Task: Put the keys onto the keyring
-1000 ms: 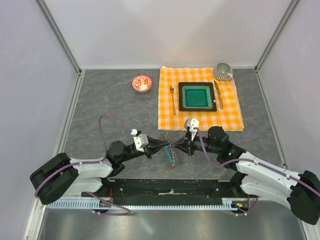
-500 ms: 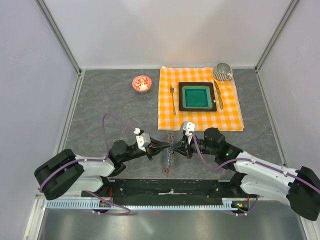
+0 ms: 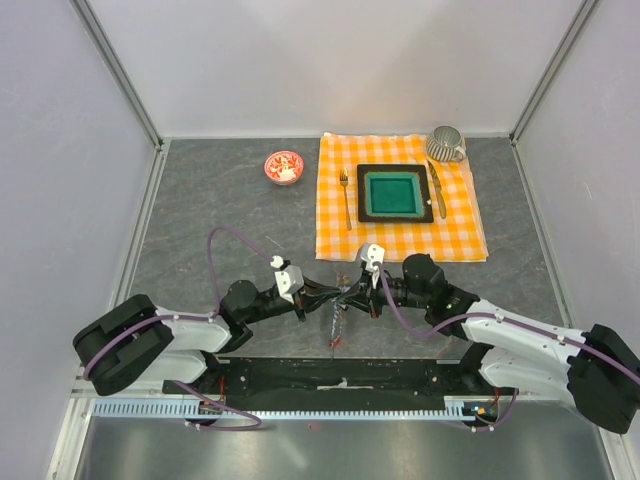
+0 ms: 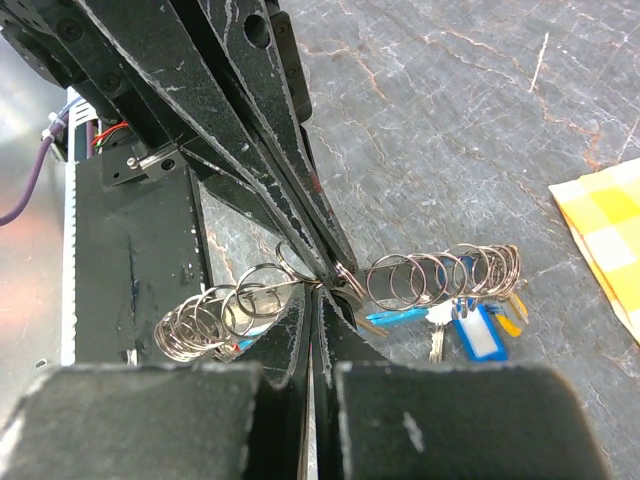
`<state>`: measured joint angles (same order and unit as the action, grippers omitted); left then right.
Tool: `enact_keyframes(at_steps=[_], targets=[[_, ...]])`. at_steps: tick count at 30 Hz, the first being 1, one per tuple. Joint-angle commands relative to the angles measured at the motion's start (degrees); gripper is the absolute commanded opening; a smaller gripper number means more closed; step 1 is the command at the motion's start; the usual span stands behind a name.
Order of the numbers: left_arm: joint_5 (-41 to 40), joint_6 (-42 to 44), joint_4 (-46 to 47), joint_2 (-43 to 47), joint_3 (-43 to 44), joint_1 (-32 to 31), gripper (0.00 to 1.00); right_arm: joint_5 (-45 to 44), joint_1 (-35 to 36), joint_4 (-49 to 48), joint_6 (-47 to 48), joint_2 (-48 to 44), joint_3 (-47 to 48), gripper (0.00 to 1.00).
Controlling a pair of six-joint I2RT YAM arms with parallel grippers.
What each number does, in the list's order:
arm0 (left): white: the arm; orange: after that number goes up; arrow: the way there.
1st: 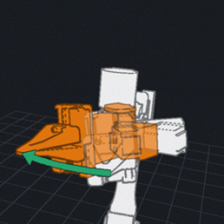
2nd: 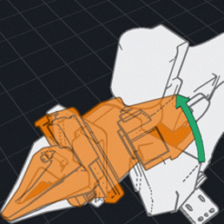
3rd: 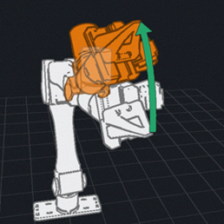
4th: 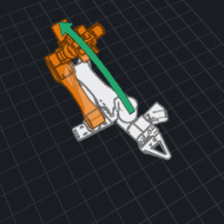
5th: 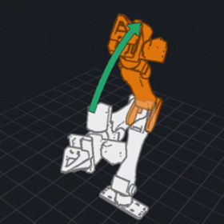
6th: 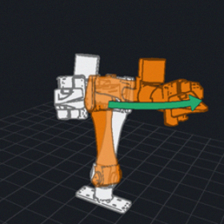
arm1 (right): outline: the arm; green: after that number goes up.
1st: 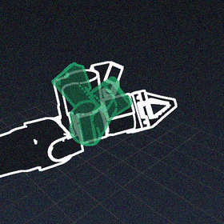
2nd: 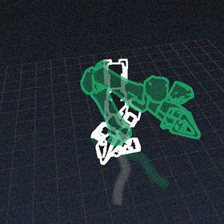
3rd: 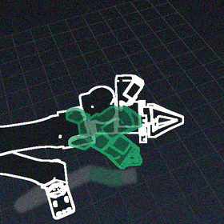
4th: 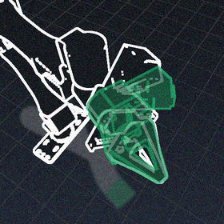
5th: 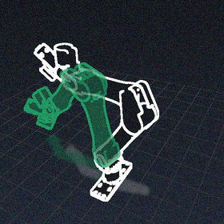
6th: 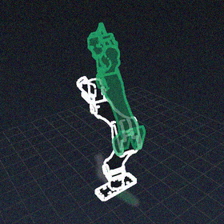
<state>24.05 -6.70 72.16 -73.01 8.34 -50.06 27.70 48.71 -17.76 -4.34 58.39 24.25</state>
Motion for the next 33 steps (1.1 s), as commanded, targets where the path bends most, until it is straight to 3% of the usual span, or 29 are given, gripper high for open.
enact_keyframes(at_steps=[1, 13, 17, 20, 25, 33], targets=[[1.5, -2.1, 23.1, -0.6, 1.8, -2.0, 0.02, 2.8, 0.5, -9.9, -0.5, 0.7, 1.2, 0.0], [1.1, -1.5, 23.0, 3.2, 2.7, -2.5, 0.02, 3.8, 0.6, -5.5, 2.7, 3.1, 3.9, 0.0], [0.0, -1.0, 23.0, 3.3, 1.2, -2.5, 0.02, 0.3, 0.4, 1.7, 3.7, -1.0, 4.8, 0.28], [-0.5, -0.6, 23.1, 3.8, 0.4, -2.5, 0.02, -1.1, -1.0, 7.5, 3.9, -4.7, 5.4, 0.34], [-0.8, 0.3, 22.9, 4.7, -0.2, -2.5, 0.02, 0.7, -6.8, 11.1, 3.4, -9.3, 5.5, 0.36], [-0.4, 0.6, 21.6, 6.0, -0.1, -2.5, 0.02, 7.0, -9.0, 6.3, 2.7, -6.0, 4.8, 0.37]])
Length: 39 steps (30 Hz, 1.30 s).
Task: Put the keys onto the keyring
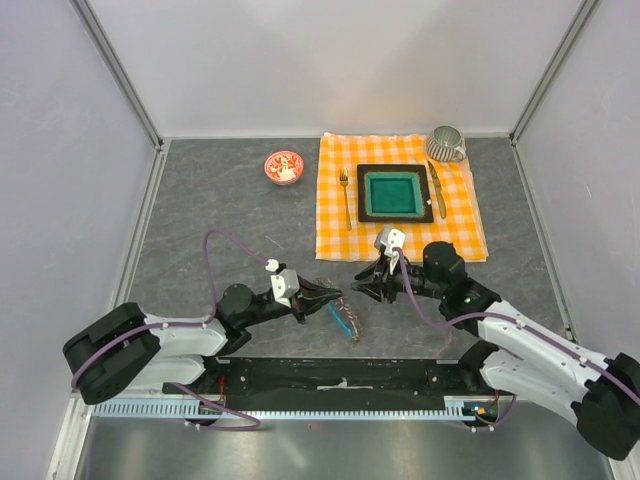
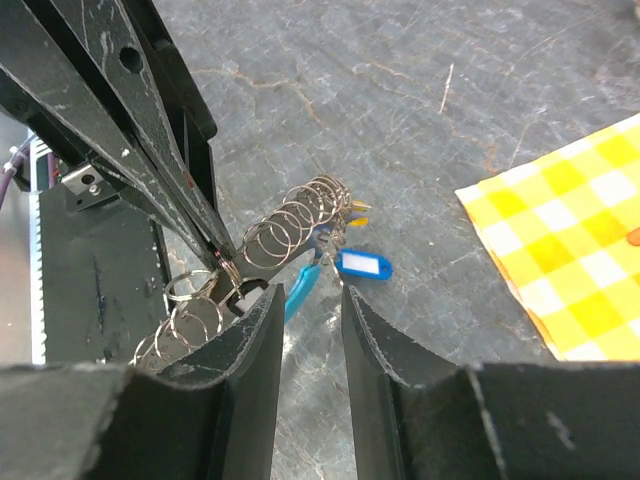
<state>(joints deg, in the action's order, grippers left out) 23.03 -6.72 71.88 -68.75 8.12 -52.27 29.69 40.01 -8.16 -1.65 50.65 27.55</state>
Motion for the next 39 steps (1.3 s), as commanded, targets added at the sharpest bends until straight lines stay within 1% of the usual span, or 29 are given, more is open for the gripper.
enact_keyframes(at_steps=[1, 9, 18, 21, 22, 23, 25, 27, 33, 39], targets=[[0.6, 0.7, 21.9, 1.8, 0.1, -0.3, 0.02, 6.0, -0.3, -4.6, 0.0, 2.6, 1.2, 0.37], [1.2, 0.6, 21.7, 1.7, 0.4, -0.3, 0.02, 12.8, -0.3, -8.0, 0.7, 5.9, 1.0, 0.36], [1.2, 0.3, 21.8, 1.7, 0.7, -0.3, 0.02, 16.1, -0.2, -8.8, 0.7, 7.4, 0.9, 0.36], [1.1, 0.4, 21.8, 1.5, 0.7, -0.3, 0.02, 14.4, -0.3, -6.4, 1.2, 6.8, 1.0, 0.36], [1.1, 0.5, 21.7, 1.5, 0.7, -0.3, 0.02, 13.0, -0.3, -5.6, 1.2, 6.5, 0.9, 0.36], [1.1, 0.5, 21.6, 1.6, 0.7, -0.3, 0.02, 9.0, -0.2, -4.8, 1.3, 6.2, 0.8, 0.36], [1.1, 0.7, 21.6, 1.7, 0.8, -0.4, 0.02, 6.4, -0.2, -3.4, 1.3, 4.8, 0.1, 0.36], [1.1, 0.7, 21.5, 1.7, 0.8, -0.3, 0.02, 6.3, -0.2, -3.3, 1.3, 3.8, -0.4, 0.36], [1.8, 0.8, 20.9, 1.7, 1.3, -0.3, 0.02, 12.5, -0.2, -5.5, 1.1, 5.2, -0.2, 0.36], [1.8, 0.8, 20.9, 1.9, 1.3, -0.3, 0.02, 15.5, 0.4, -7.4, 0.9, 7.0, 0.0, 0.37]])
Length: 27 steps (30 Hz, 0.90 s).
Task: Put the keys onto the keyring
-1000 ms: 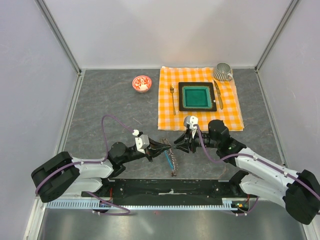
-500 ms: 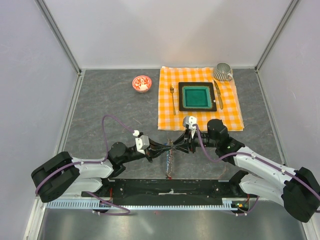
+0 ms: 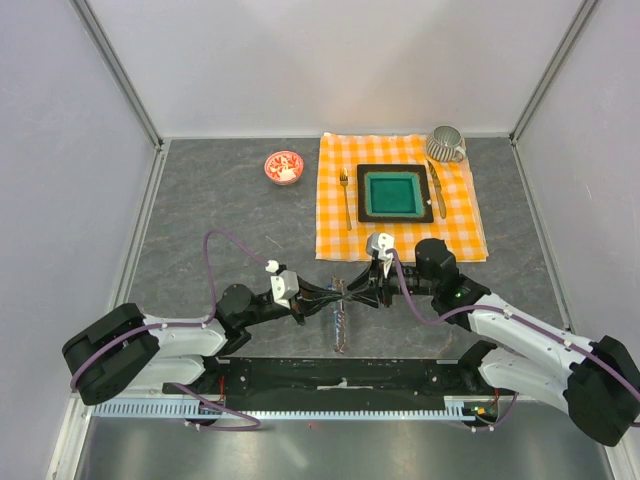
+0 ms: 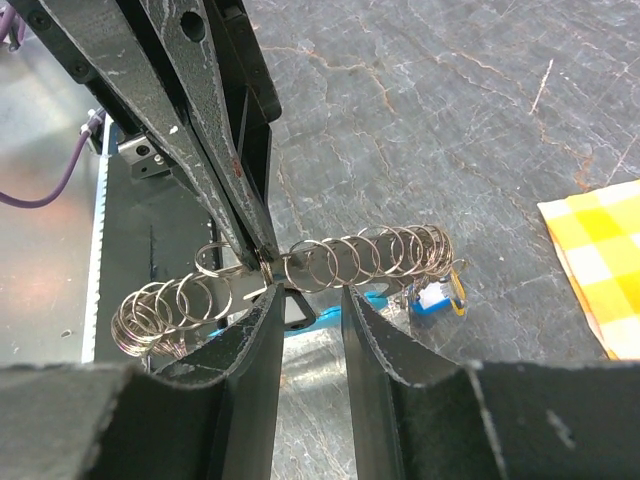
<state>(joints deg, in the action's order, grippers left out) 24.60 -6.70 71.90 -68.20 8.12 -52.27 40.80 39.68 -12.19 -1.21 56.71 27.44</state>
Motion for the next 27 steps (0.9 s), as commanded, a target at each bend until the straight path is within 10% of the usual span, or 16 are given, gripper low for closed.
enact_keyframes(at_steps=[1, 21, 27], targets=[[0.2, 0.7, 20.9, 1.5, 1.3, -0.3, 0.02, 4.8, 0.9, -3.5, 0.6, 0.9, 0.2, 0.37], [1.2, -0.1, 20.8, 1.7, 1.5, -0.3, 0.02, 5.0, 2.1, -7.5, -0.6, 2.7, -0.5, 0.36], [1.5, -0.3, 20.9, 2.6, 1.5, -0.3, 0.02, 5.1, 2.1, -9.3, -1.1, 4.5, -0.5, 0.16]])
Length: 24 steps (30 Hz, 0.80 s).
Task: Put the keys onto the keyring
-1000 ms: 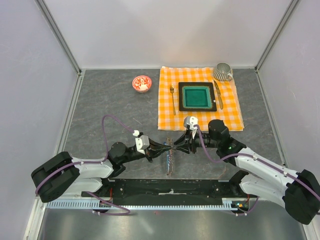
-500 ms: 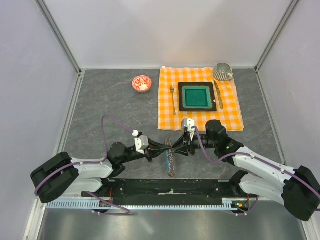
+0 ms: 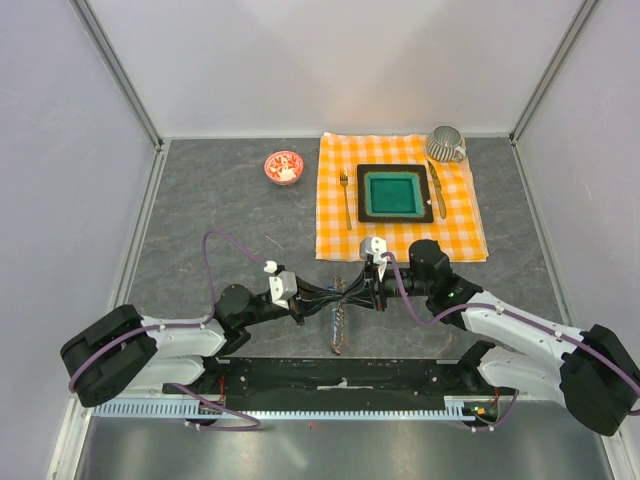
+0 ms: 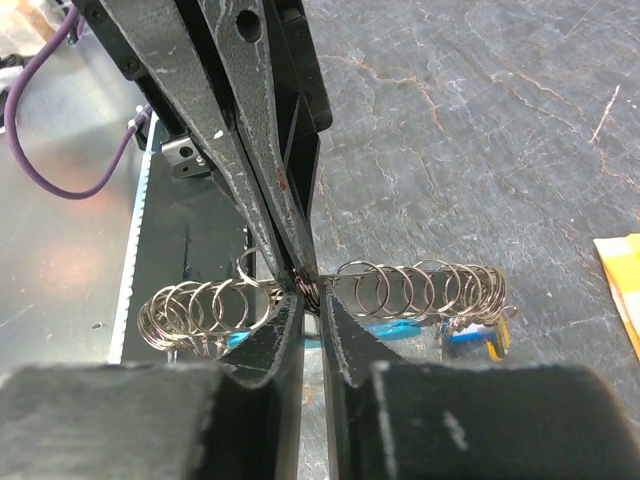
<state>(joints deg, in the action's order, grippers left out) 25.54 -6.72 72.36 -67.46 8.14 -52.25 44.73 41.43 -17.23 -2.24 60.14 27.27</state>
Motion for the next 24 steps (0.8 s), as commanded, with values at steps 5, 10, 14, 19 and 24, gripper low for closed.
enact_keyframes(at_steps=[5, 10, 14, 19, 24], targets=[[-1.3, 1.0, 19.9, 3.6, 0.3, -0.3, 0.02, 0.4, 0.4, 0.5, 1.8, 0.4, 0.9, 0.0], [-2.1, 3.3, 5.6, 8.3, 0.7, -0.2, 0.03, -5.0, 1.9, 12.8, 7.1, -2.1, 6.2, 0.0], [-1.4, 9.5, -13.6, 15.2, 3.5, -0.2, 0.24, -11.1, 5.1, 26.1, 13.3, -0.7, 12.2, 0.0], [-1.5, 15.7, -31.9, 21.8, 8.2, -0.2, 0.37, -19.8, 9.8, 35.9, 18.2, 2.3, 19.5, 0.0], [-0.1, 17.7, -39.0, 20.9, 10.8, -0.2, 0.39, -24.5, 12.3, 42.2, 21.8, 3.6, 24.1, 0.0]])
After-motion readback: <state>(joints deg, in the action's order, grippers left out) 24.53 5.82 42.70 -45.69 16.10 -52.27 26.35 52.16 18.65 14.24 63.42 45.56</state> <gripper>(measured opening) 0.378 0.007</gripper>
